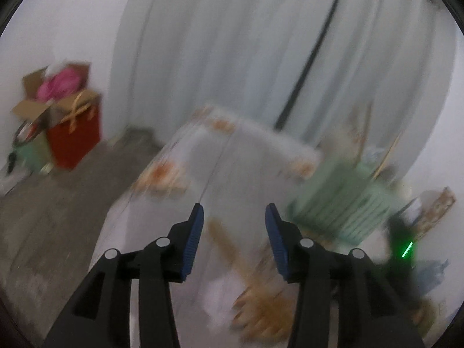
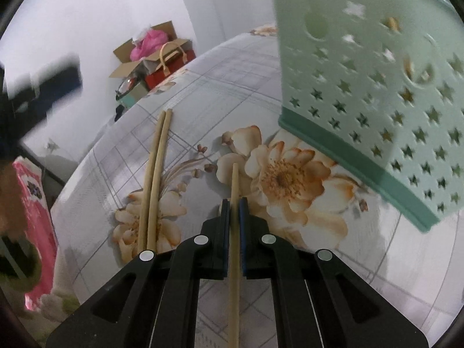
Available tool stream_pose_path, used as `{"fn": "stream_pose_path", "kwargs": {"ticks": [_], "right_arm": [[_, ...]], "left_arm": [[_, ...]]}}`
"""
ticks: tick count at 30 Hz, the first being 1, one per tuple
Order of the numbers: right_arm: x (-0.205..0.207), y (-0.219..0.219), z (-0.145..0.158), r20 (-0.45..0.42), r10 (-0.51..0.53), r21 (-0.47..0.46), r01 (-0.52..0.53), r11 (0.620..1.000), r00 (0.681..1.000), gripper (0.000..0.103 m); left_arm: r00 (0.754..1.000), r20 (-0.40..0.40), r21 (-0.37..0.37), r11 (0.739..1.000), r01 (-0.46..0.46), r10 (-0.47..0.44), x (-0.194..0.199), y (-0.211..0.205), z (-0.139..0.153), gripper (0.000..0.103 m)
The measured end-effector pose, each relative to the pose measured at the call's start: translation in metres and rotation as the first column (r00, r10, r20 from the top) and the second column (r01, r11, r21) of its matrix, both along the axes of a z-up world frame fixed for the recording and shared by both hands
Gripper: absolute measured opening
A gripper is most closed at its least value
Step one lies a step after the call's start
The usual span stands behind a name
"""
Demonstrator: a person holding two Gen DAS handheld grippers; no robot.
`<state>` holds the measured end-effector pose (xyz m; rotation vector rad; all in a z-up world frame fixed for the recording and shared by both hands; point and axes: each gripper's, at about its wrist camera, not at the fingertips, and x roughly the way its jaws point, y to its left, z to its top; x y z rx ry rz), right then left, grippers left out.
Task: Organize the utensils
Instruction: 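Lift the right tool's chopstick into the holder and release while the left tool returns to the chopsticks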
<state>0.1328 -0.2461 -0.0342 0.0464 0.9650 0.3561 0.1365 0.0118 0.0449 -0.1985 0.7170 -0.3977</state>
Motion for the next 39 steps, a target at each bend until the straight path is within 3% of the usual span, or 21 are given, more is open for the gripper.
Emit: {"fn": "stream_pose_path", "kwargs": {"ticks": [3, 8, 14, 17, 22, 28, 33, 39], "right_arm": [[0.010, 0.012, 0.001, 0.011, 0.019, -0.044, -0.019, 0.999, 1.000, 0.005], [0.016, 0.019, 0.005, 0.030, 0.010, -0.065, -0.008, 0.998, 1.000, 0.004], [-0.012, 0.000, 0.069, 0.220, -0.067, -0.001, 0.069, 0.998, 0.973, 0.004], [-0.028, -0.020, 0.110, 0.334, -0.145, 0.040, 0.140, 0.989, 0.931, 0.004], [-0.045, -0.054, 0.173, 0.514, -0.258, 0.112, 0.234, 0.966, 0.818, 0.004], [-0.039, -0.088, 0.220, 0.620, -0.318, 0.180, 0.264, 0.948, 0.717, 0.004], [-0.027, -0.104, 0.244, 0.679, -0.358, 0.233, 0.274, 0.933, 0.641, 0.004], [0.004, -0.106, 0.229, 0.693, -0.386, 0.233, 0.318, 0.919, 0.609, 0.004]], "left_arm": [[0.998, -0.059, 0.055, 0.998, 0.004, 0.000, -0.013, -0.004, -0.028, 0.043], [0.991, -0.118, 0.054, 0.996, 0.065, -0.058, -0.019, -0.020, -0.054, 0.043], [0.987, -0.124, 0.048, 0.993, 0.111, -0.105, -0.018, -0.034, -0.062, 0.043], [0.985, -0.128, 0.067, 0.990, 0.121, -0.112, -0.014, -0.040, -0.065, 0.043], [0.983, -0.136, 0.096, 0.986, 0.136, -0.122, -0.011, -0.045, -0.067, 0.032], [0.984, -0.143, 0.102, 0.988, 0.120, -0.105, -0.005, -0.045, -0.069, 0.023], [0.984, -0.146, 0.105, 0.988, 0.113, -0.097, -0.005, -0.044, -0.069, 0.022], [0.985, -0.146, 0.111, 0.988, 0.111, -0.094, -0.005, -0.045, -0.069, 0.022]]}}
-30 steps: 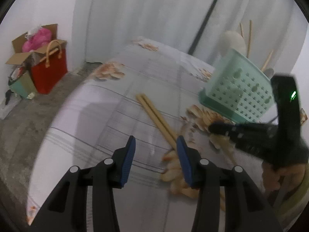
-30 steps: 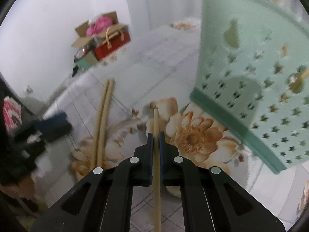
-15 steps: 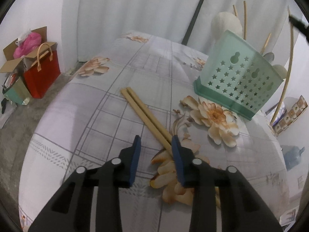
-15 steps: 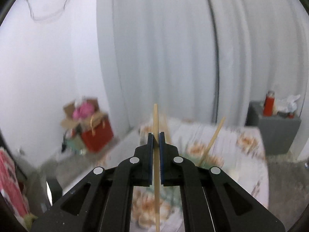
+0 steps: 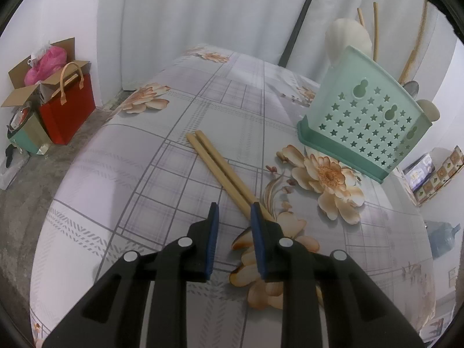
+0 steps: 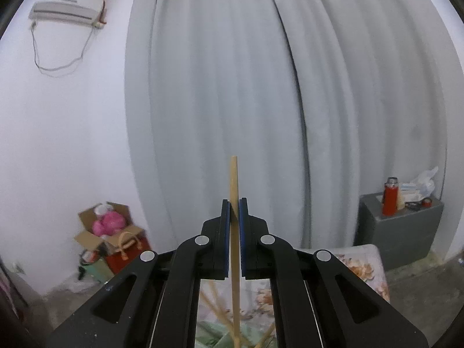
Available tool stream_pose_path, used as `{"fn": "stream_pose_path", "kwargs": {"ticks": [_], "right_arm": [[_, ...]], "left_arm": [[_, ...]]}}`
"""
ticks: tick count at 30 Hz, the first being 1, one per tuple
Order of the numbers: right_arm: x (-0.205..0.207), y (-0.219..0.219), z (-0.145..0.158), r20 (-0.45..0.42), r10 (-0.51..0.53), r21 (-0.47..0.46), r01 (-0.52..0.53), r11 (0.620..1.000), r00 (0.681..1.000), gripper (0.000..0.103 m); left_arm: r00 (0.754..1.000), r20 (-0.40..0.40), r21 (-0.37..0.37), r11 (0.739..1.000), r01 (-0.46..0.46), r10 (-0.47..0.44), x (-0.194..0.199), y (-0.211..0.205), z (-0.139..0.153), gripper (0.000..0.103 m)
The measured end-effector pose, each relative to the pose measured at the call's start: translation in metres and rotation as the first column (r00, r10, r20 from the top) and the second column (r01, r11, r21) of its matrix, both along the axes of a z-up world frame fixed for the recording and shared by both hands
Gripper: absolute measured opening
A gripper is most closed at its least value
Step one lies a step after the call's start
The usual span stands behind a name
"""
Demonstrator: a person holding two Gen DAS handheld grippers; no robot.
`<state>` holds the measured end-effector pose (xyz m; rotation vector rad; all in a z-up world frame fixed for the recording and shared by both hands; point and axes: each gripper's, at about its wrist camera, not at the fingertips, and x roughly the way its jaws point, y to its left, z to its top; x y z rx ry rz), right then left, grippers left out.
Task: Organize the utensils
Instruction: 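Lift the right tool's chopstick into the holder and release while the left tool returns to the chopsticks, then withdraw the right tool while the left tool grasps another chopstick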
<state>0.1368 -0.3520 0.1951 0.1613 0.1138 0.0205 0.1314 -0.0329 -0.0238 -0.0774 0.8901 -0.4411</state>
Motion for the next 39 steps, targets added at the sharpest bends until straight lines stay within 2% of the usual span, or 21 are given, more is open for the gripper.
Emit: {"fn": "stream_pose_path", "kwargs": {"ticks": [4, 12, 15, 16, 17, 24, 28, 31, 35, 39], "right_arm": [[0.006, -0.003, -0.024, -0.033, 0.001, -0.010, -0.002, 1.000, 0.999, 0.004], [0.016, -0.009, -0.066, -0.228, -0.002, -0.027, -0.005, 1.000, 0.974, 0.005], [0.003, -0.008, -0.064, -0.232, -0.020, -0.021, 0.015, 1.000, 0.973, 0.015], [-0.001, -0.008, -0.063, -0.224, -0.026, -0.016, 0.023, 1.000, 0.974, 0.024], [-0.003, -0.008, -0.060, -0.217, -0.031, -0.009, 0.030, 1.000, 0.976, 0.028], [-0.042, -0.014, -0.046, -0.132, -0.043, 0.029, 0.047, 0.998, 0.990, 0.035], [-0.059, -0.001, -0.053, -0.124, 0.023, 0.057, -0.016, 0.998, 0.992, 0.038], [-0.059, 0.016, -0.073, -0.195, 0.082, 0.054, -0.073, 0.996, 0.977, 0.038], [-0.051, 0.037, -0.107, -0.320, 0.181, 0.112, -0.152, 0.982, 0.930, 0.038], [-0.046, 0.060, -0.129, -0.407, 0.246, 0.138, -0.207, 0.968, 0.880, 0.038]], "left_arm": [[1.000, 0.000, -0.002, 1.000, 0.000, 0.000, 0.000, 0.000, 0.000, 0.022], [1.000, -0.009, -0.017, 1.000, -0.005, 0.005, 0.001, 0.002, -0.001, 0.022], [1.000, -0.012, -0.024, 1.000, -0.009, 0.008, 0.001, 0.002, -0.001, 0.022], [1.000, -0.013, -0.026, 1.000, -0.009, 0.009, 0.001, 0.002, -0.001, 0.022], [1.000, -0.014, -0.028, 1.000, -0.009, 0.009, 0.001, 0.002, -0.001, 0.022], [1.000, -0.002, -0.056, 0.998, -0.006, 0.006, 0.000, 0.002, 0.003, 0.022], [1.000, -0.004, -0.048, 0.999, -0.011, 0.011, 0.002, -0.001, 0.003, 0.022], [1.000, 0.002, -0.027, 1.000, -0.007, 0.007, 0.003, -0.004, 0.003, 0.022], [1.000, -0.001, 0.012, 1.000, -0.010, 0.010, 0.005, -0.010, -0.001, 0.022], [1.000, 0.024, 0.080, 0.997, -0.008, 0.006, 0.007, -0.018, 0.000, 0.022]]}}
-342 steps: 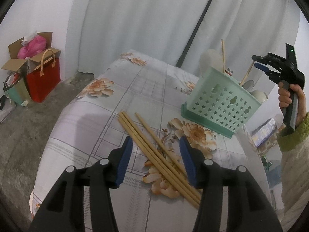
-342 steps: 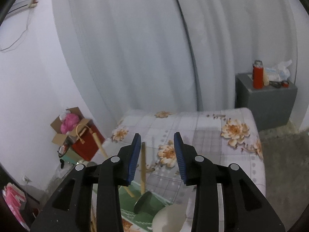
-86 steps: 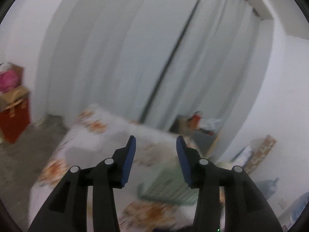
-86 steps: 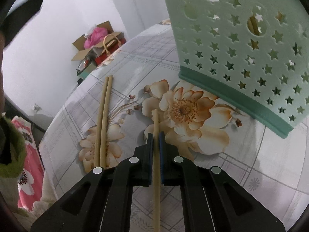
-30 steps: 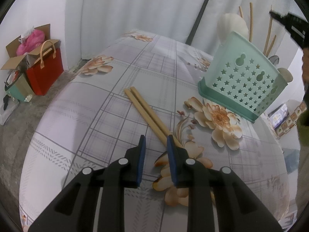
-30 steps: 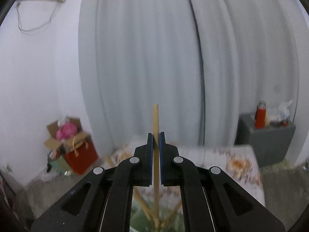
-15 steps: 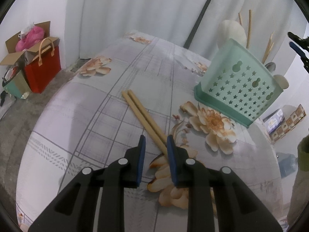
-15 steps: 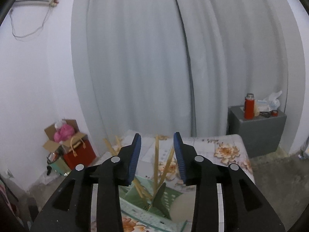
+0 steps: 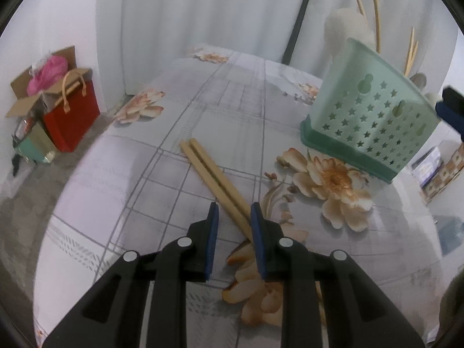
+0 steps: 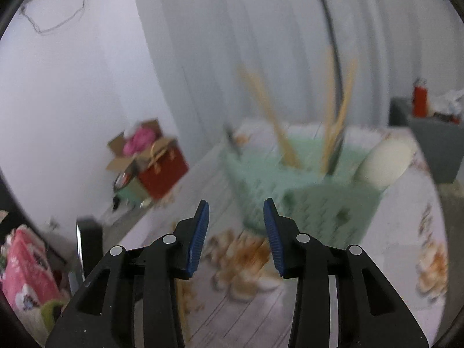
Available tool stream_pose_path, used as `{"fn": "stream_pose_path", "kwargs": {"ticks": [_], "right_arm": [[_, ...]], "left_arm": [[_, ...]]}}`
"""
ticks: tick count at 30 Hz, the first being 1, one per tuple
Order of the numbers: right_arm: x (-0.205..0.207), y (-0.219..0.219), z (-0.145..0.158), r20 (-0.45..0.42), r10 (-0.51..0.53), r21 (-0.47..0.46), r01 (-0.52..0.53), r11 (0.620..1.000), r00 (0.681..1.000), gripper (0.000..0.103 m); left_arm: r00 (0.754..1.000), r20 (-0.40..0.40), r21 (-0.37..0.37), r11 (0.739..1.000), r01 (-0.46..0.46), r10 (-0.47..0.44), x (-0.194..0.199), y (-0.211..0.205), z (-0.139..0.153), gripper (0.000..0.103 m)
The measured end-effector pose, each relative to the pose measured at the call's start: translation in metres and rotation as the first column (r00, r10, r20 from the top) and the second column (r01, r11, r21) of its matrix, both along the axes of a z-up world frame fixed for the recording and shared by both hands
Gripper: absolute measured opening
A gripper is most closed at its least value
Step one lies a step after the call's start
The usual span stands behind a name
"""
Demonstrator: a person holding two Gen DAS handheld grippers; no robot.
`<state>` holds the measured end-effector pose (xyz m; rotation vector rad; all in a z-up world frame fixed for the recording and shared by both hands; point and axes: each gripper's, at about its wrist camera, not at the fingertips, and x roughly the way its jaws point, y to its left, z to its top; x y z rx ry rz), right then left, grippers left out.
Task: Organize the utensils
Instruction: 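Withdraw the right tool while the left tool grasps another chopstick, then close the right tool on a loose chopstick while the left tool holds its chopstick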
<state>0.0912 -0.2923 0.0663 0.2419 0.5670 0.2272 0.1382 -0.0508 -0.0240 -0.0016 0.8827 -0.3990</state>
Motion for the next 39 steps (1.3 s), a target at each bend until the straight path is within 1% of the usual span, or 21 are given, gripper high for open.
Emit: {"fn": "stream_pose_path", "kwargs": {"ticks": [2, 4, 7, 9, 13, 15, 16, 18, 21, 22, 23, 26, 30, 32, 33, 35, 36, 37, 38, 39], "right_arm": [[0.002, 0.013, -0.008, -0.039, 0.036, 0.004, -0.036, 0.999, 0.999, 0.038], [0.007, 0.024, -0.016, -0.077, 0.073, -0.001, -0.073, 0.997, 0.994, 0.038], [0.012, 0.039, -0.027, -0.129, 0.126, -0.019, -0.130, 0.991, 0.984, 0.038], [0.018, 0.051, -0.035, -0.170, 0.166, -0.032, -0.174, 0.984, 0.971, 0.038], [0.031, 0.078, -0.058, -0.259, 0.242, -0.073, -0.269, 0.960, 0.935, 0.038], [0.036, 0.094, -0.068, -0.291, 0.282, -0.095, -0.321, 0.942, 0.914, 0.038], [0.037, 0.097, -0.075, -0.298, 0.290, -0.105, -0.333, 0.937, 0.910, 0.038], [0.043, 0.111, -0.081, -0.314, 0.312, -0.135, -0.368, 0.920, 0.897, 0.034], [0.049, 0.124, -0.088, -0.332, 0.325, -0.174, -0.396, 0.902, 0.886, 0.017], [0.052, 0.126, -0.090, -0.341, 0.320, -0.191, -0.399, 0.897, 0.884, 0.009], [0.052, 0.127, -0.091, -0.333, 0.311, -0.205, -0.390, 0.898, 0.890, 0.005], [0.051, 0.124, -0.095, -0.344, 0.295, -0.194, -0.375, 0.906, 0.891, 0.004], [0.045, 0.106, -0.097, -0.377, 0.258, -0.172, -0.341, 0.924, 0.889, 0.004], [0.035, 0.093, -0.097, -0.397, 0.232, -0.169, -0.319, 0.933, 0.888, 0.004], [0.032, 0.087, -0.097, -0.407, 0.222, -0.166, -0.310, 0.936, 0.886, 0.004], [0.025, 0.076, -0.097, -0.437, 0.227, -0.139, -0.315, 0.939, 0.870, 0.006], [0.024, 0.073, -0.096, -0.449, 0.233, -0.126, -0.319, 0.939, 0.863, 0.007], [0.023, 0.070, -0.096, -0.456, 0.234, -0.119, -0.320, 0.940, 0.859, 0.010], [0.023, 0.069, -0.094, -0.453, 0.232, -0.123, -0.318, 0.940, 0.861, 0.018], [0.024, 0.069, -0.093, -0.447, 0.226, -0.130, -0.313, 0.941, 0.865, 0.022]], "left_arm": [[1.000, 0.006, 0.025, 1.000, -0.005, 0.005, 0.001, -0.002, 0.000, 0.021], [1.000, 0.012, 0.049, 0.999, -0.010, 0.009, 0.001, -0.001, -0.001, 0.014], [1.000, 0.017, 0.074, 0.997, -0.020, 0.019, -0.001, 0.004, -0.002, 0.011], [1.000, 0.015, 0.083, 0.996, -0.028, 0.027, -0.002, 0.010, -0.002, 0.010], [0.999, 0.011, 0.092, 0.995, -0.043, 0.043, -0.004, 0.021, -0.001, 0.008], [0.998, 0.009, 0.094, 0.994, -0.055, 0.055, -0.008, 0.029, -0.001, 0.008], [0.998, 0.009, 0.094, 0.994, -0.059, 0.058, -0.009, 0.031, -0.001, 0.008], [0.998, 0.006, 0.094, 0.993, -0.070, 0.070, -0.013, 0.037, -0.001, 0.007], [0.997, 0.002, 0.089, 0.993, -0.078, 0.078, -0.015, 0.041, -0.001, 0.007], [0.997, 0.000, 0.087, 0.993, -0.078, 0.078, -0.016, 0.042, 0.000, 0.006], [0.997, -0.005, 0.079, 0.994, -0.076, 0.077, -0.017, 0.043, 0.000, 0.006], [0.998, -0.024, 0.060, 0.996, -0.064, 0.066, -0.020, 0.042, 0.001, 0.006], [0.997, -0.064, 0.023, 0.999, -0.031, 0.032, -0.029, 0.040, 0.001, 0.006], [0.997, -0.075, 0.012, 1.000, -0.017, 0.018, -0.035, 0.039, 0.002, 0.006], [0.997, -0.077, 0.011, 1.000, -0.014, 0.015, -0.037, 0.039, 0.003, 0.006], [0.997, -0.072, 0.001, 1.000, -0.005, 0.005, -0.041, 0.040, 0.006, 0.006], [0.998, -0.068, -0.003, 1.000, 0.004, -0.004, -0.041, 0.038, 0.008, 0.009], [0.998, -0.061, -0.003, 1.000, 0.013, -0.013, -0.042, 0.036, 0.009, 0.016], [0.998, -0.051, 0.009, 1.000, 0.023, -0.022, -0.041, 0.033, 0.011, 0.020], [0.999, -0.048, 0.026, 0.999, 0.025, -0.024, -0.039, 0.029, 0.010, 0.027]]}}
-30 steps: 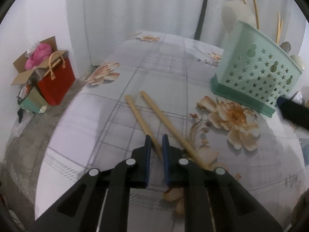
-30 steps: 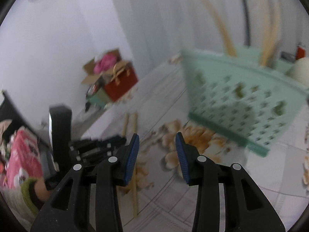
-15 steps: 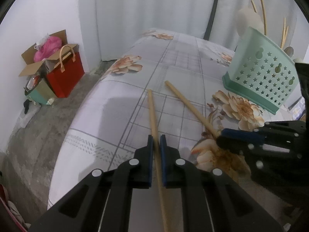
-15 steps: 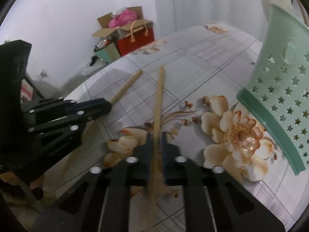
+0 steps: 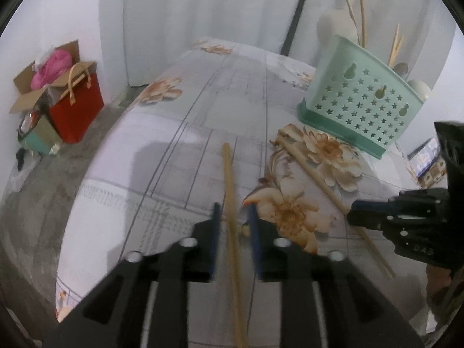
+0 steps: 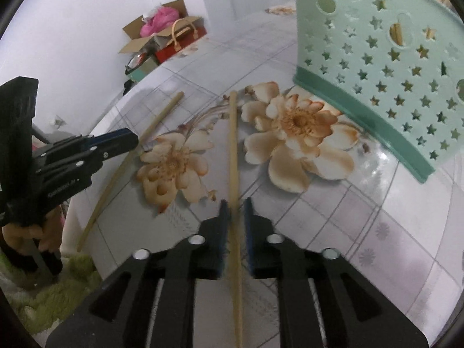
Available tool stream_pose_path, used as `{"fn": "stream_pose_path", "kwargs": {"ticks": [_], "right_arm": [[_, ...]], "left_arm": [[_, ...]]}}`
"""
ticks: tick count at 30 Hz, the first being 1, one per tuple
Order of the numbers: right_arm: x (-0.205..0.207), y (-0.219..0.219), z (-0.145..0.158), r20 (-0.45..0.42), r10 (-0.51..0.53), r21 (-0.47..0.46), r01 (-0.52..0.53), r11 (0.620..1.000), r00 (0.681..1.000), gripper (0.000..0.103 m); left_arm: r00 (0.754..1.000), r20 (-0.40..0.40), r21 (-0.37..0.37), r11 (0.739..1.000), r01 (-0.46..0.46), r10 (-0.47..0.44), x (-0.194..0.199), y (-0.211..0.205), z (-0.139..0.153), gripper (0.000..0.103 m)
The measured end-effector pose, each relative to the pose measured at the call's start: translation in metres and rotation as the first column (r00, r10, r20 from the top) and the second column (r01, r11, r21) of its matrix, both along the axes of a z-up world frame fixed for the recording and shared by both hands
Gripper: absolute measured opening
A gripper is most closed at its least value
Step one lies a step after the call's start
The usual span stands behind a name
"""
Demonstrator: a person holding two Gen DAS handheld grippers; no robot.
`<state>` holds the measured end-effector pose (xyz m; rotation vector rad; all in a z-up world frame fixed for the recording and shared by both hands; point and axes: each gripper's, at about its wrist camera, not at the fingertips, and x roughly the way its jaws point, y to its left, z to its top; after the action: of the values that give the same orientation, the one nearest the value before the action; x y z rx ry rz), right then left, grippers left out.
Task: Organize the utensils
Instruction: 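Close the right tool on a loose chopstick while the left tool holds its chopstick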
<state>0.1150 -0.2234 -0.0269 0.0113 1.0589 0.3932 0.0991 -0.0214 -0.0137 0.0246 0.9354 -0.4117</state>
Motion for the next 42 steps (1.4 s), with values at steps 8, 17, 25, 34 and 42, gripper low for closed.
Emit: {"fn": "stream_pose_path", "kwargs": {"ticks": [8, 17, 25, 34, 42], "right_arm": [[0.036, 0.020, -0.004, 0.078, -0.020, -0.017, 0.021, 1.000, 0.997, 0.024], [0.033, 0.017, -0.006, 0.085, -0.045, -0.033, 0.047, 0.998, 0.995, 0.005], [0.016, -0.001, -0.006, 0.049, -0.085, -0.011, 0.085, 0.996, 0.995, 0.005], [0.014, -0.001, -0.004, 0.044, -0.084, -0.015, 0.085, 0.996, 0.996, 0.005], [0.017, -0.001, -0.006, 0.042, -0.083, -0.014, 0.083, 0.996, 0.996, 0.005]], "left_arm": [[1.000, 0.024, 0.139, 0.990, -0.021, 0.018, 0.027, -0.023, -0.008, 0.027], [0.999, 0.039, 0.186, 0.982, -0.028, 0.021, 0.033, -0.029, -0.008, 0.013], [0.999, 0.036, 0.191, 0.981, -0.030, 0.024, 0.031, -0.030, -0.009, 0.012], [0.999, 0.041, 0.195, 0.980, -0.030, 0.022, 0.030, -0.029, -0.009, 0.012], [0.999, 0.042, 0.197, 0.980, -0.032, 0.024, 0.029, -0.029, -0.009, 0.012]]}}
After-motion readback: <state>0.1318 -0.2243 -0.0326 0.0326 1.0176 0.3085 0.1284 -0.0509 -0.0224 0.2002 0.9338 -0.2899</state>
